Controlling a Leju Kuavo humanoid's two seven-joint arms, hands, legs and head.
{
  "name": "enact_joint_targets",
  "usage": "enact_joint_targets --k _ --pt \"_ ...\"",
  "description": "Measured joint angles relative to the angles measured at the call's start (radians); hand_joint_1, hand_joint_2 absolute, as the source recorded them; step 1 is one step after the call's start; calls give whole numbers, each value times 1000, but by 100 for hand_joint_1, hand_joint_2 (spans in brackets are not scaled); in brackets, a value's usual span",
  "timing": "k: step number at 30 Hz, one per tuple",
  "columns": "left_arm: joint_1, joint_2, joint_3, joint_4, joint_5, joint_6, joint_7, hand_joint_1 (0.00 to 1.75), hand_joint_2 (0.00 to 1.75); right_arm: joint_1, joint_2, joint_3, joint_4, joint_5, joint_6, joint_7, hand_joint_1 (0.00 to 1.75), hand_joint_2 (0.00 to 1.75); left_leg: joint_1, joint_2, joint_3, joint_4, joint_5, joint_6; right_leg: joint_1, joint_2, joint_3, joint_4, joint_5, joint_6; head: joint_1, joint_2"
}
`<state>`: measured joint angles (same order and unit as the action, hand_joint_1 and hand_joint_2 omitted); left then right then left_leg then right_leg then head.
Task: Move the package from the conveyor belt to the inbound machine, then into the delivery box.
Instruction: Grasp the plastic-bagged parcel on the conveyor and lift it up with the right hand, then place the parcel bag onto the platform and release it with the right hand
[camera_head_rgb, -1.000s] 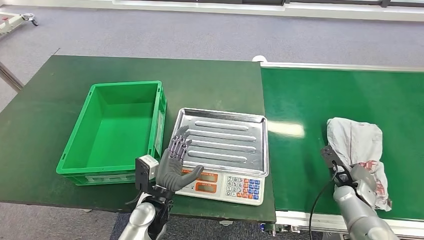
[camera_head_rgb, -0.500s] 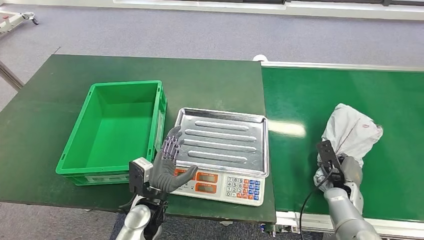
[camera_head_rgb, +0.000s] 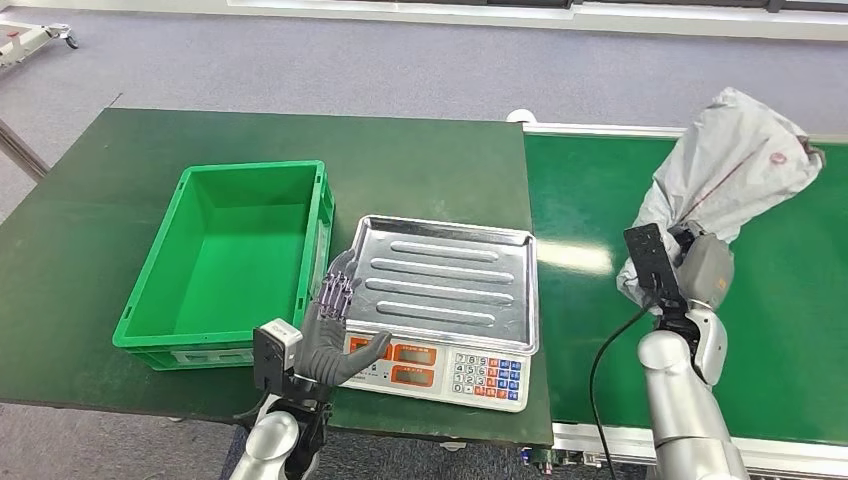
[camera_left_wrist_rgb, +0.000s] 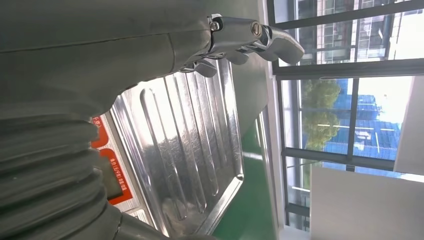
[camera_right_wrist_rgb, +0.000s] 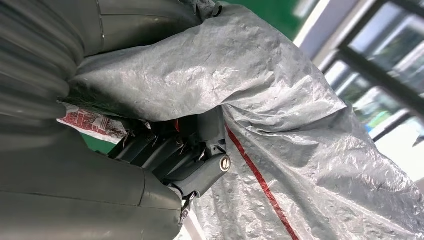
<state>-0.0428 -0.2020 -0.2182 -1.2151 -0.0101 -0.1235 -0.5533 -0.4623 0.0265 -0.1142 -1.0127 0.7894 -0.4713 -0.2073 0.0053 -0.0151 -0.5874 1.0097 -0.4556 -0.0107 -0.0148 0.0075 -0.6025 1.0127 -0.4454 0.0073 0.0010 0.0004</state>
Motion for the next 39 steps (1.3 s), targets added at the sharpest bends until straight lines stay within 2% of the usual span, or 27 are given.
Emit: enact_joint_targets --k 3,9,20,24,27,33,39 --pt "-7 1 0 -4 1 3 0 0 175 6 8 62 -43 -33 67 -20 175 175 0 0 0 0 0 0 0 0 0 0 0 0 0 0" --pt "-13 3 8 -10 8 8 -4 0 175 21 35 161 -67 -88 139 -63 175 175 1 0 0 0 0 -1 0 0 0 0 0 0 0 0" --pt "-12 18 36 -44 23 18 -9 0 175 52 135 476 -67 -241 260 -125 175 175 2 1 -1 0 1 -2 1 1 -2 1 -1 -1 0 0" --pt "-10 19 48 -47 23 19 -12 0 175 59 154 555 -68 -306 282 -124 0 175 2 0 -1 0 1 -2 1 0 -2 1 -1 -1 0 0" --pt "-6 20 50 -51 18 19 -16 0 175 71 155 577 -81 -375 306 -131 0 175 1 0 -1 0 1 -2 1 0 -1 1 -1 -1 0 0" --pt "-3 21 51 -70 3 19 -8 0 175 112 139 576 -122 -614 452 -144 0 175 1 0 -1 0 1 -2 1 0 -2 0 -1 -1 0 0" --pt "17 28 51 -96 -8 23 -4 0 175 188 98 499 -163 -811 575 -184 0 175 1 0 -1 0 0 -2 1 0 -2 0 -1 -1 0 0"
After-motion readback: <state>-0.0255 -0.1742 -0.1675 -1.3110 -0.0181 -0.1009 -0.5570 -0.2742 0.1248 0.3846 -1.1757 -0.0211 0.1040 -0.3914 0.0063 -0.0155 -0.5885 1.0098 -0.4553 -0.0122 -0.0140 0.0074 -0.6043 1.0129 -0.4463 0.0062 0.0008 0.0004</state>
